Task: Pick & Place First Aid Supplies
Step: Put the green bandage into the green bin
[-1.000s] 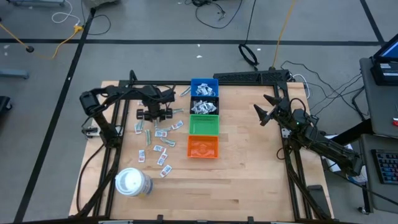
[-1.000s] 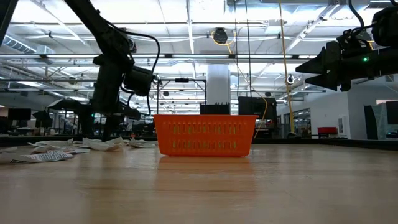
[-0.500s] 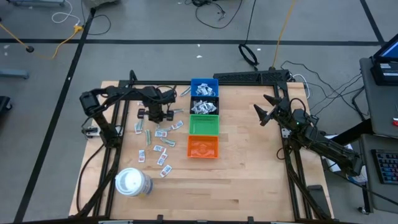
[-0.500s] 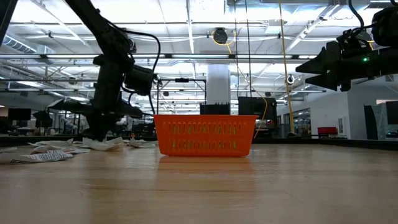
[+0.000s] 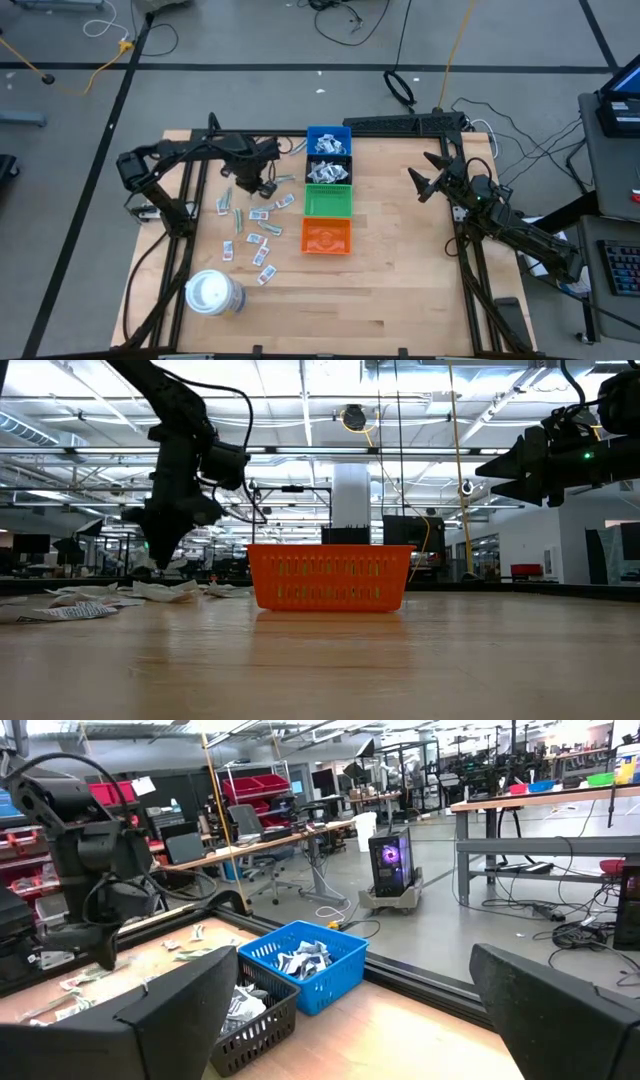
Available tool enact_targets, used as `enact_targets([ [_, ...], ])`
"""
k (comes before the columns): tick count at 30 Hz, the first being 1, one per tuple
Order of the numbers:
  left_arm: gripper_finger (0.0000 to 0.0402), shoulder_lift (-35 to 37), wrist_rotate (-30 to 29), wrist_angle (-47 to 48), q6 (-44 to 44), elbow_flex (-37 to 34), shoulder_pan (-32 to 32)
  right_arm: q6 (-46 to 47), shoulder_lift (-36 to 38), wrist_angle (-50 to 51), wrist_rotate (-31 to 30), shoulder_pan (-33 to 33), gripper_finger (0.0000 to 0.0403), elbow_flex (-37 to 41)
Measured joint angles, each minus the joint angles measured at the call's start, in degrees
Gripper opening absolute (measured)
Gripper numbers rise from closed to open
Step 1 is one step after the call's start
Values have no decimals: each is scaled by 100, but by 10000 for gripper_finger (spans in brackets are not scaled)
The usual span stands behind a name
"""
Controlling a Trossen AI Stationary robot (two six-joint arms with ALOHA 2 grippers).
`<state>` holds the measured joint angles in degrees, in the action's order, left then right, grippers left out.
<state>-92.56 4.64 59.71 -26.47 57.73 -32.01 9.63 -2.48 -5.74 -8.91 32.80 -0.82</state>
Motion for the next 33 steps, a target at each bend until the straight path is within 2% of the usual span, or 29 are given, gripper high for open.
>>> enact_targets([
  [8,3,3,-49,494,2959,608,77,0,0,-1,0,0,393,0],
  [13,2,3,-590,703,4441,960,252,0,0,0,0,0,393,0],
  [17,4,-41,-718,711,5349,1248,499,0,0,0,0,0,393,0],
  [26,3,-954,-727,1081,6120,2409,1084,0,0,0,0,0,393,-2],
  [33,2,-1902,-729,1494,6099,3646,1396,0,0,0,0,0,393,0],
])
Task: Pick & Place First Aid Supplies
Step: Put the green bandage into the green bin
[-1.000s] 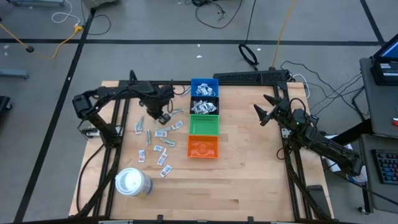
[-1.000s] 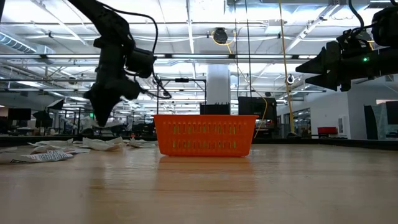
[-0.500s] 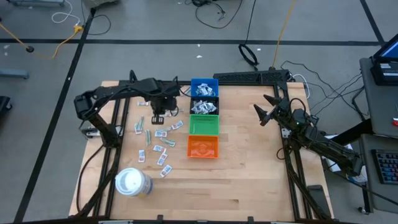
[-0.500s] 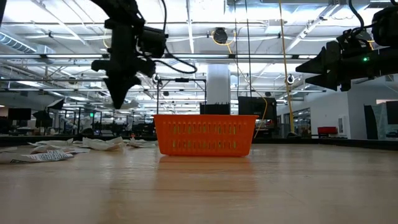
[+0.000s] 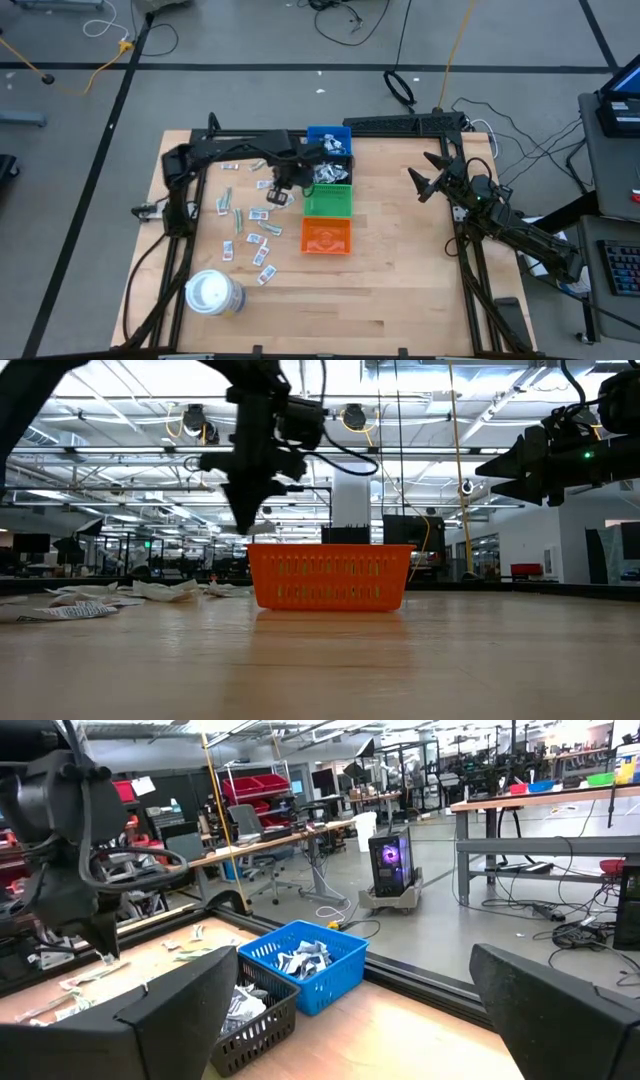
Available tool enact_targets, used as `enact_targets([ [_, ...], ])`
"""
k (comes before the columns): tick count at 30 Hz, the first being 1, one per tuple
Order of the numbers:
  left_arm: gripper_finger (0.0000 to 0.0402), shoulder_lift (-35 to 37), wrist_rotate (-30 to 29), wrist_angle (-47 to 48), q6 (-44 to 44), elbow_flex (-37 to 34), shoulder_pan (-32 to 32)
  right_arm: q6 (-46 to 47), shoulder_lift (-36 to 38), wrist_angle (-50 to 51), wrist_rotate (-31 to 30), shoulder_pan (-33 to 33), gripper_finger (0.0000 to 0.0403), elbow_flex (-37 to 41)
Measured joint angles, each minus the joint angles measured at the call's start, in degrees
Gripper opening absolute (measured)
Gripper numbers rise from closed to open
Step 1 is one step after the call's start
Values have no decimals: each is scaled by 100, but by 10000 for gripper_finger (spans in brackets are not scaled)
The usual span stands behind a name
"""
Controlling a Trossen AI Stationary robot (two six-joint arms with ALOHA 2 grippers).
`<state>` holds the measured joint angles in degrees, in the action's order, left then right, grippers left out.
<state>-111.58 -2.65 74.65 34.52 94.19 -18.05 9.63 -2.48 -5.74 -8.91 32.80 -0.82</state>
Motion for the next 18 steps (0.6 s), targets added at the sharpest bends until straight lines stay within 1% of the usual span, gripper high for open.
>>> enact_targets([
  [7,2,-836,21,268,-343,1393,298,0,0,0,0,0,393,0],
  [11,2,-1215,152,410,-583,2092,406,0,0,0,0,0,393,0],
  [15,2,-1535,286,458,-827,2528,510,0,-1,0,0,0,393,-2],
  [18,1,-1651,340,442,-986,2559,559,0,0,0,0,0,393,-2],
])
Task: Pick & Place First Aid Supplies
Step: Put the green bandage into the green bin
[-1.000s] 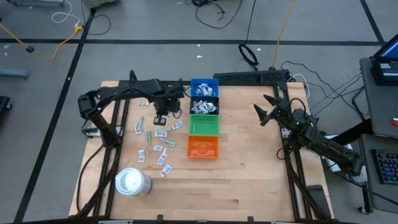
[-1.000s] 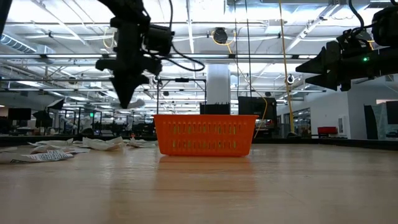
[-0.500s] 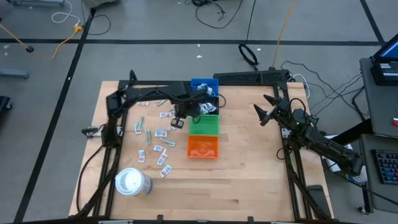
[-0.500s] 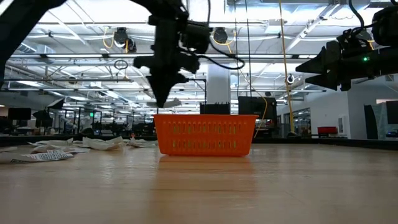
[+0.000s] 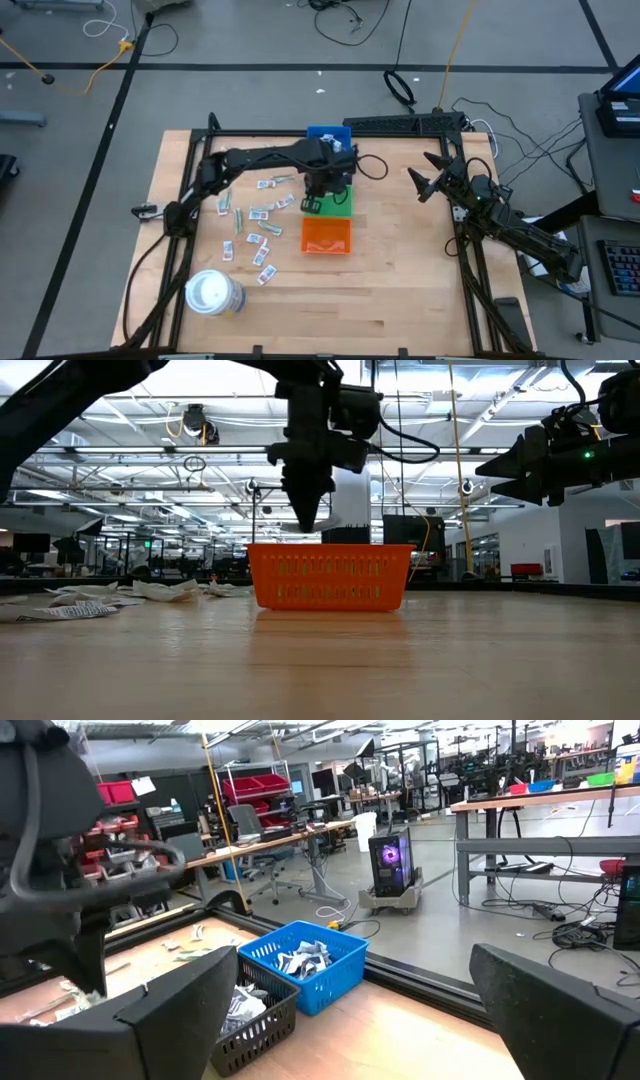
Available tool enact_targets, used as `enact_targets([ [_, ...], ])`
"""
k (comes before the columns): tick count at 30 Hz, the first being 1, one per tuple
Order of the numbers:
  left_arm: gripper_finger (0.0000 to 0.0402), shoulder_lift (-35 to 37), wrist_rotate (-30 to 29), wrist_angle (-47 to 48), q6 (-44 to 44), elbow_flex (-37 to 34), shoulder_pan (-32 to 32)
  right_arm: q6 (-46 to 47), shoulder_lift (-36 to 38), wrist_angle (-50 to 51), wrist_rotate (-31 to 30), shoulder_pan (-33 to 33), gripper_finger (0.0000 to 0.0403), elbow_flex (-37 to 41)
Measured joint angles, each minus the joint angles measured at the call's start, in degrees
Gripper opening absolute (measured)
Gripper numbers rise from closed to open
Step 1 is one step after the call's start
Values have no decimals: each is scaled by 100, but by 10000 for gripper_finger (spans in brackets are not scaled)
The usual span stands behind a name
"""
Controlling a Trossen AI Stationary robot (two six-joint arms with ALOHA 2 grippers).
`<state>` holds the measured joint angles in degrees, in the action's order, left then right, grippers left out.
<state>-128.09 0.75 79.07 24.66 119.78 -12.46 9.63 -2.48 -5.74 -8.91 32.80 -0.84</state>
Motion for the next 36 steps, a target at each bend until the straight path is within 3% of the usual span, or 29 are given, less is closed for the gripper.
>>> enact_targets([
  [13,2,-33,-46,-656,-443,-146,66,0,-6,0,0,0,393,2],
  [17,23,-33,-56,-596,-539,-146,71,0,-7,0,0,0,393,0],
  [22,76,-33,-67,-562,-834,-150,64,0,-7,0,0,0,393,2],
  [28,180,-33,245,-557,-784,-150,104,0,-7,0,0,0,393,2],
  [36,288,54,-44,-110,-1342,-159,-160,0,-7,0,0,0,393,0],
])
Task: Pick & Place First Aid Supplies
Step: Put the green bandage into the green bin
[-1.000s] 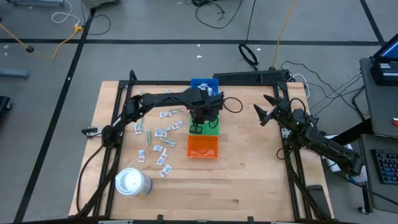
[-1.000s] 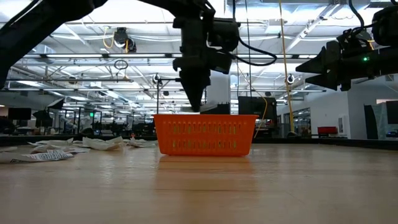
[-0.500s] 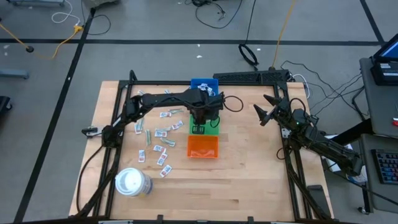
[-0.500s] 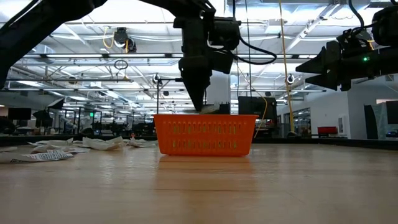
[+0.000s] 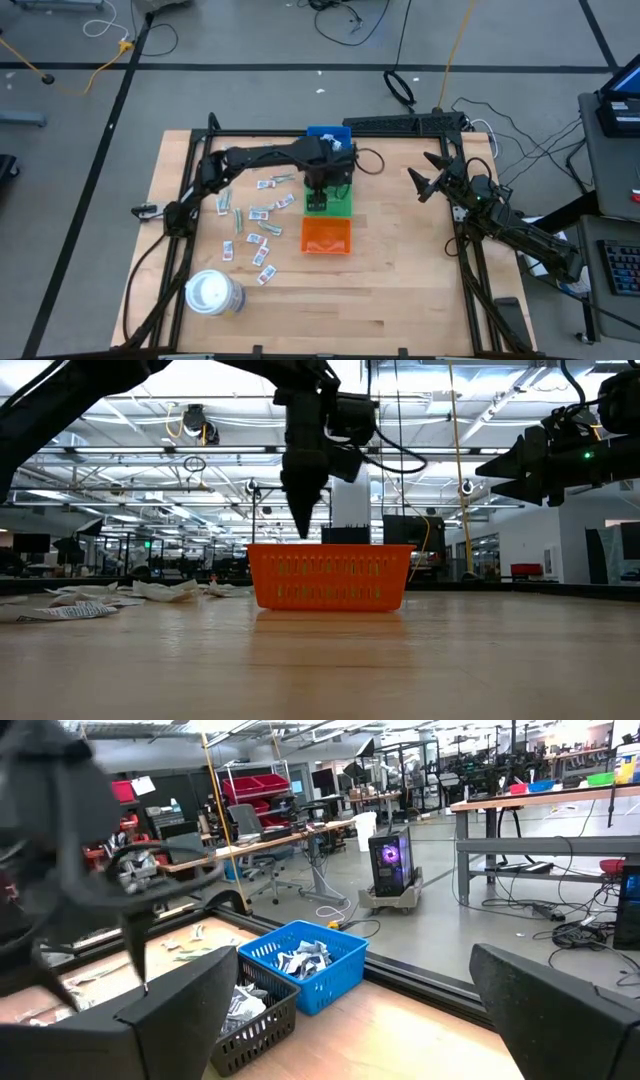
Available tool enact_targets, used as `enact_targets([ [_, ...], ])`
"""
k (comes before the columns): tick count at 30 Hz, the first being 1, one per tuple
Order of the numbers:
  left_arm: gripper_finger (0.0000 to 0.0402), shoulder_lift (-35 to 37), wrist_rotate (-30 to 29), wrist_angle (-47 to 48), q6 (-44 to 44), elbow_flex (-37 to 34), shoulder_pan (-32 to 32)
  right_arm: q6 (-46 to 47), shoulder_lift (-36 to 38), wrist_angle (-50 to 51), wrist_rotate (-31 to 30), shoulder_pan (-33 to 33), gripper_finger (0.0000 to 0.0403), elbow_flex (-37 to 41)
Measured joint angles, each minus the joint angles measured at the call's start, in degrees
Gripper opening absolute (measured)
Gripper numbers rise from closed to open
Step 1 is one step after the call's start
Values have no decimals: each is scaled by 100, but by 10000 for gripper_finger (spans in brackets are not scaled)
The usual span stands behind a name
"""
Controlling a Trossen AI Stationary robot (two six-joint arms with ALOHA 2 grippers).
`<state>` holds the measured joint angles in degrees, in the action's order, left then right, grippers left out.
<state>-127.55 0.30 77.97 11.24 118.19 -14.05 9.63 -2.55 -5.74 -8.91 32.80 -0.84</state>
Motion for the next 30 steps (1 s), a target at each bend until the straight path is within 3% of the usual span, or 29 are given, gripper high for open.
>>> enact_targets([
  [7,322,272,20,103,-479,-300,-282,0,0,0,0,0,393,0],
  [12,328,1150,-47,-813,-896,-1664,-459,0,0,0,0,0,393,2],
  [20,311,2554,-98,-2011,-861,-3724,-742,0,0,0,0,0,393,1],
  [30,320,3537,-338,-2660,-1508,-5253,-1141,0,0,0,0,0,393,0],
])
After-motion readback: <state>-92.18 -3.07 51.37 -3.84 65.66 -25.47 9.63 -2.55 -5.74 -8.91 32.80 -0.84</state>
